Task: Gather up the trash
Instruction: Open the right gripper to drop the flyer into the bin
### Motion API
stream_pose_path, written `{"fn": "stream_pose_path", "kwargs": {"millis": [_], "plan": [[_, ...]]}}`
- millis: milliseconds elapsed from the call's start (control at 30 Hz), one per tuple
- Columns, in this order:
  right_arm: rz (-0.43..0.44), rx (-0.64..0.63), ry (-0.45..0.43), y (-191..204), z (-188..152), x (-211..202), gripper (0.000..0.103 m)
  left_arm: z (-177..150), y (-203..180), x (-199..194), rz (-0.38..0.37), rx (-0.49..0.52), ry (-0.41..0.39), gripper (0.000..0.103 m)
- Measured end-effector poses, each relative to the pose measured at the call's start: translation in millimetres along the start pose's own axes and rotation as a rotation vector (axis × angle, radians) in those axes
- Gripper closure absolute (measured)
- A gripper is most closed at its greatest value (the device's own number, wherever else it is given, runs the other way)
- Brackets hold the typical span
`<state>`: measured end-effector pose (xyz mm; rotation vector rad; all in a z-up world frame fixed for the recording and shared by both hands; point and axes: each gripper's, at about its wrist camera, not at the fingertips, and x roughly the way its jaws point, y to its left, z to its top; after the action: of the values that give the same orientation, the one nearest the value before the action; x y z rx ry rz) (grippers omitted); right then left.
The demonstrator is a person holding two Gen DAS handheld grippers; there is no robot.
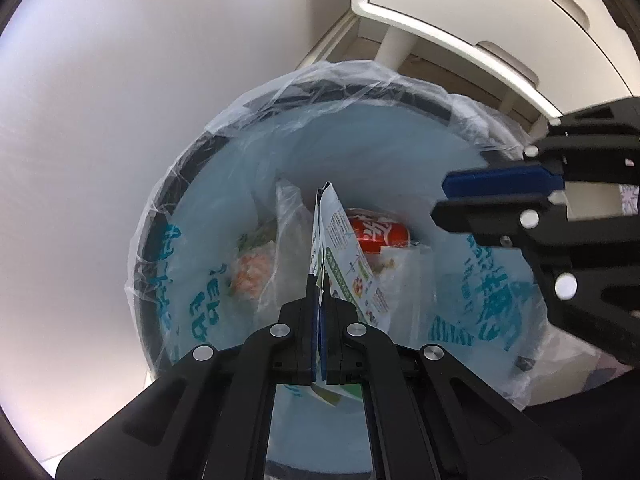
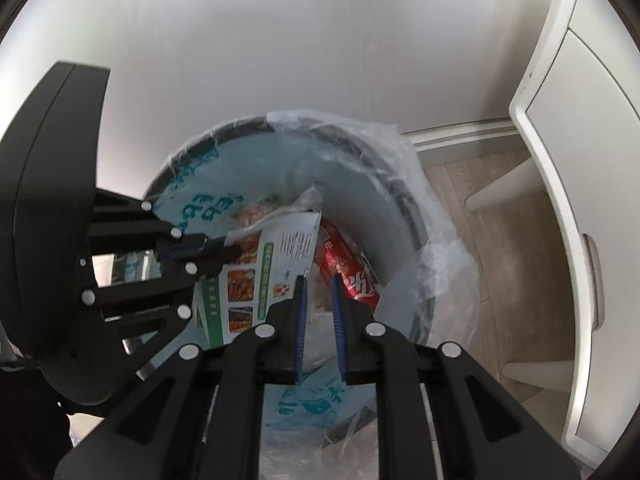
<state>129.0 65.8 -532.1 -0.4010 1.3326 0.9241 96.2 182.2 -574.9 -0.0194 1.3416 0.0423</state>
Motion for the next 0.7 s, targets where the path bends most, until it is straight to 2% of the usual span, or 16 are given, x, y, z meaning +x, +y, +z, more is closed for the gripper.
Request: {"fn": "stream_pose_path", "kwargs": {"millis": [100,133,167,233,300,367,400,433,467,533,600,633,667,700], "plan": [[-0.004,0.004,0.002,0,-5,4,0.089,-4,2,-1,-0.004,-0.005,0.004,0.103],[-0.005,0.007,0.003,0,-6,5,0.089,-4,2,-1,-0.005,-0.006,0.007,0.093],[-0.004,0.008,0.005,-1,-7,6,0.089,-5,3,-2,-0.007,-0.007,0.010,0.078],[-0.015,0.000,0.001,-2,-8,8,0.089,-6,2,-3,0.005,-0.010,0.003,0.062],[-0.022,-0.003,-0.005,-5,-6,12,0.089,-7,3,-5,0.005,-0.018,0.002,0.059],[-0.033,0.000,-0.016,-4,-6,9,0.089,-8,2,-7,0.019,-0.022,-0.002,0.044],[-0.037,0.000,-0.019,-4,-6,7,0.089,-9,2,-10,0.025,-0.024,-0.012,0.043],[-0.040,0.001,-0.022,-4,-6,6,0.083,-10,2,-12,0.023,-0.025,-0.014,0.042],[-0.045,0.003,-0.029,-4,-7,3,0.064,-11,2,-14,0.024,-0.024,-0.015,0.039],[-0.050,0.004,-0.047,-3,-8,-3,0.044,-13,0,-20,0.036,-0.014,-0.031,0.035],[-0.065,-0.007,-0.070,-1,-8,-13,0.042,-14,-3,-26,0.038,-0.007,-0.036,0.034],[-0.073,-0.011,-0.078,0,-9,-16,0.033,-15,-3,-29,0.040,-0.005,-0.039,0.032],[-0.087,-0.015,-0.094,1,-9,-20,0.020,-16,-4,-32,0.045,-0.002,-0.045,0.028],[-0.098,-0.020,-0.108,2,-9,-24,0.013,-17,-5,-36,0.051,0.002,-0.053,0.025]]}}
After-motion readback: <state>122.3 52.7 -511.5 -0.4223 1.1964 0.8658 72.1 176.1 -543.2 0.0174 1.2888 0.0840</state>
